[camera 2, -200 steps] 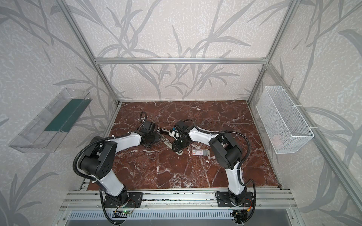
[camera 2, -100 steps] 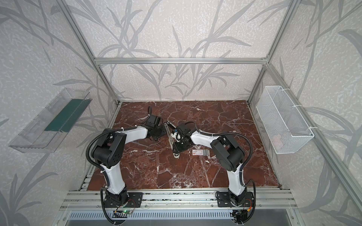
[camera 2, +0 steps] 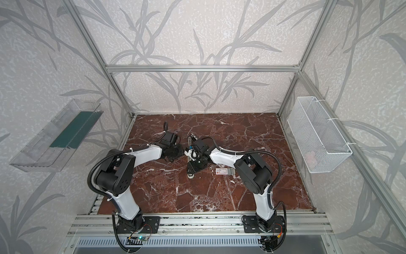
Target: Load the staples into the stapler
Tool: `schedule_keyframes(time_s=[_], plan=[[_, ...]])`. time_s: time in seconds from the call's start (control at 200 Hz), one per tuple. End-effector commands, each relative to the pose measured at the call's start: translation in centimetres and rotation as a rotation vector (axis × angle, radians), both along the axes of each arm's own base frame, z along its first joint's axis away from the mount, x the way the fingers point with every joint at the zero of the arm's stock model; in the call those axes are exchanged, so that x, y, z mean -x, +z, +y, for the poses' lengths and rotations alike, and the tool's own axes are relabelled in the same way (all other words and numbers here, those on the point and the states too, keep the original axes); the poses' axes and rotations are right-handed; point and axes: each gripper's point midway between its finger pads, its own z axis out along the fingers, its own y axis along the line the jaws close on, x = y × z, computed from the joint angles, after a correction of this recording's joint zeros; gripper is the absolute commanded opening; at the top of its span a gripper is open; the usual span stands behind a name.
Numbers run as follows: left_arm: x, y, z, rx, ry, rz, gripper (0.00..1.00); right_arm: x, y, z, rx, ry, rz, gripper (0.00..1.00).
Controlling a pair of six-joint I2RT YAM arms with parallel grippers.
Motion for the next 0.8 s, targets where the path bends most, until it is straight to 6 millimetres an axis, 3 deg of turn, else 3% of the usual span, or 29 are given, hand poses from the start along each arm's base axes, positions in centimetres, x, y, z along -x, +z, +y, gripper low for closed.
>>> schedule_keyframes(time_s=[0.0, 0.15, 0.265, 0.455, 0.65, 0.795], plan=[[1.1, 1.9, 1.7, -0.052, 0.020, -0.020, 0.32, 0.7, 0.2, 1.3, -0.022, 0.055, 0.013, 0.45], [2.2, 3.6, 2.0, -0.058, -0.002, -0.031, 0.32, 0.4, 0.6, 0.9, 0.000, 0.044, -0.014, 0.45], [3.1, 5.2, 0.9, -0.021, -0.068, -0.034, 0.36, -0.2, 3.1, -1.3, -0.013, -0.004, -0.064, 0.45], [4.7, 7.7, -3.2, 0.043, -0.229, -0.044, 0.37, -1.6, 6.1, -9.5, 0.068, -0.203, -0.120, 0.40], [7.0, 8.5, -9.7, 0.159, -0.418, -0.055, 0.37, -1.8, 3.5, -20.9, 0.332, -0.508, -0.054, 0.28], [8.8, 7.9, -12.8, 0.216, -0.518, -0.029, 0.37, -1.4, 1.8, -24.9, 0.442, -0.590, -0.023, 0.22]])
